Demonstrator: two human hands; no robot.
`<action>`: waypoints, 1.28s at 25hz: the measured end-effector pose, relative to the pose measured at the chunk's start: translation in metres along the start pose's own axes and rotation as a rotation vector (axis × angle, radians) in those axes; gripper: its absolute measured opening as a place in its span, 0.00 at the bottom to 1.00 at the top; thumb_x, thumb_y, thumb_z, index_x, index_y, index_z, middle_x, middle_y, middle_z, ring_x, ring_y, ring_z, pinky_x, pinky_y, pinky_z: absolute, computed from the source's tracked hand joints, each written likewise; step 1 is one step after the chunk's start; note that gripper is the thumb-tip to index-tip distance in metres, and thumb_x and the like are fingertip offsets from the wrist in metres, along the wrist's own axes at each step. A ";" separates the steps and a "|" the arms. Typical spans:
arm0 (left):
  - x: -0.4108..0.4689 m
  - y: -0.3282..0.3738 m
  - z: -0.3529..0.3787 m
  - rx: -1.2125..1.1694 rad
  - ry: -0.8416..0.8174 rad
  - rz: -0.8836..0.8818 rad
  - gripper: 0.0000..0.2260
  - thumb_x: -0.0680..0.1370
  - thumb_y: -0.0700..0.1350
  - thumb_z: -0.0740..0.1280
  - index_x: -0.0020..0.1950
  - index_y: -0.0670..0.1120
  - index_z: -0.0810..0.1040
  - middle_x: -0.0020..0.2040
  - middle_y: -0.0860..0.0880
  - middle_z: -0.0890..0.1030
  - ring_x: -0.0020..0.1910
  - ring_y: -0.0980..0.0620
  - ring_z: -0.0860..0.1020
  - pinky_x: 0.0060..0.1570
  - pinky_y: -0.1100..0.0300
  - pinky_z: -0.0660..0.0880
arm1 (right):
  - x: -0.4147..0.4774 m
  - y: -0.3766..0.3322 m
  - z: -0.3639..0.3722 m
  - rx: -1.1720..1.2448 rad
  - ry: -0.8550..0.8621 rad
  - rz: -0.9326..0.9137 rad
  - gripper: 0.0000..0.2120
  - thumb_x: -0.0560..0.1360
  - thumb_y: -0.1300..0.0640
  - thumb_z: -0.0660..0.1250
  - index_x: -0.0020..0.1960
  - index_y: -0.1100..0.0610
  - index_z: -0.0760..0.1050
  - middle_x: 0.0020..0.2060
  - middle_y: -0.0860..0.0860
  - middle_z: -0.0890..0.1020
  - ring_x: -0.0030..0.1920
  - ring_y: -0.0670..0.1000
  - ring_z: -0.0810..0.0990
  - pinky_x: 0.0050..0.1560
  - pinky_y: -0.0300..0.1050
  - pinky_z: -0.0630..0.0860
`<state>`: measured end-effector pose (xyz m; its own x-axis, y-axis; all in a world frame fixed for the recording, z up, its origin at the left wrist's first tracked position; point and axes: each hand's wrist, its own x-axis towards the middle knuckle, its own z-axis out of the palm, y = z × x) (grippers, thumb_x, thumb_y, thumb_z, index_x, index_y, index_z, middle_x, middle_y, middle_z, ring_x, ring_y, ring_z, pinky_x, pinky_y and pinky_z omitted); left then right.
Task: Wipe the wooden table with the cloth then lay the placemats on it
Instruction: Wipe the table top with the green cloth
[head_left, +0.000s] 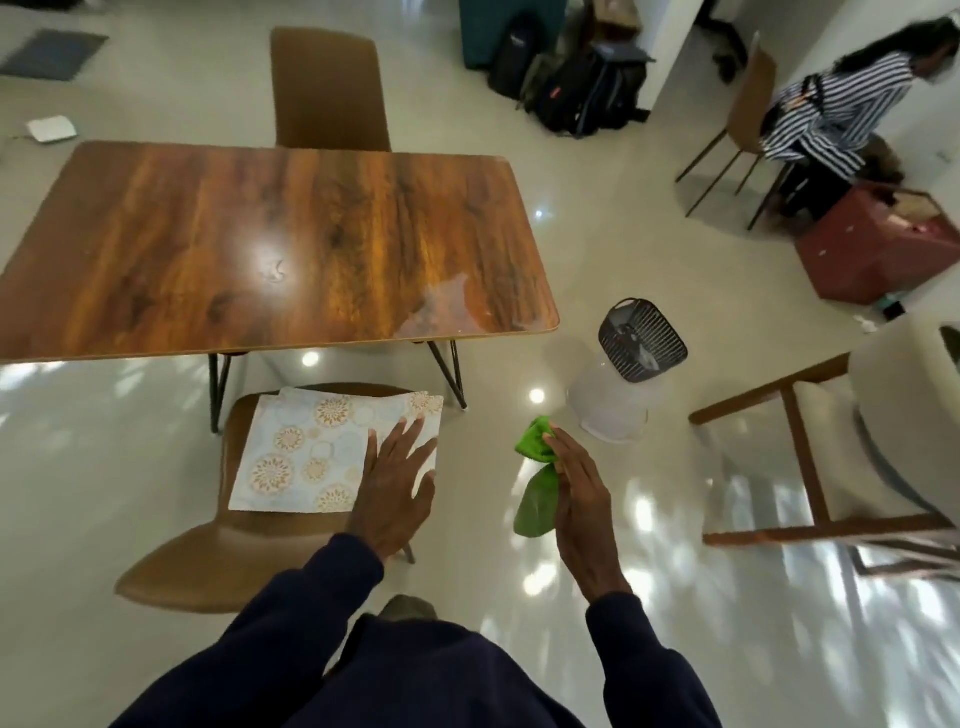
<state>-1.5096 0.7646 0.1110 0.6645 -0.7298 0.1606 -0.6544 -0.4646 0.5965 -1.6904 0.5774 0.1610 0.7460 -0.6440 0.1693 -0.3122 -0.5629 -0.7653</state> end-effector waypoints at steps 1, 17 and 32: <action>0.003 0.002 0.002 0.013 0.023 -0.032 0.24 0.82 0.52 0.55 0.73 0.44 0.78 0.81 0.44 0.68 0.82 0.42 0.63 0.82 0.54 0.36 | 0.007 0.004 -0.004 -0.004 -0.029 -0.009 0.25 0.83 0.67 0.60 0.78 0.55 0.72 0.77 0.48 0.72 0.76 0.46 0.72 0.77 0.44 0.70; 0.146 -0.037 0.053 -0.009 0.100 -0.324 0.24 0.82 0.50 0.56 0.74 0.45 0.77 0.82 0.46 0.65 0.83 0.43 0.60 0.82 0.42 0.46 | 0.214 0.062 0.011 0.259 -0.320 0.170 0.21 0.86 0.65 0.60 0.73 0.48 0.77 0.72 0.42 0.77 0.73 0.40 0.74 0.75 0.43 0.72; 0.269 -0.099 0.073 0.145 0.149 -0.747 0.23 0.83 0.51 0.57 0.74 0.44 0.77 0.81 0.42 0.67 0.81 0.38 0.64 0.80 0.43 0.46 | 0.495 0.126 0.171 -0.272 -0.676 -0.368 0.35 0.86 0.37 0.41 0.83 0.56 0.62 0.82 0.57 0.65 0.81 0.60 0.64 0.80 0.65 0.62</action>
<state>-1.2923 0.5783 0.0378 0.9830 -0.1264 -0.1334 -0.0472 -0.8753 0.4814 -1.2600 0.2764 0.0418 0.9952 0.0097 -0.0970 -0.0446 -0.8397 -0.5412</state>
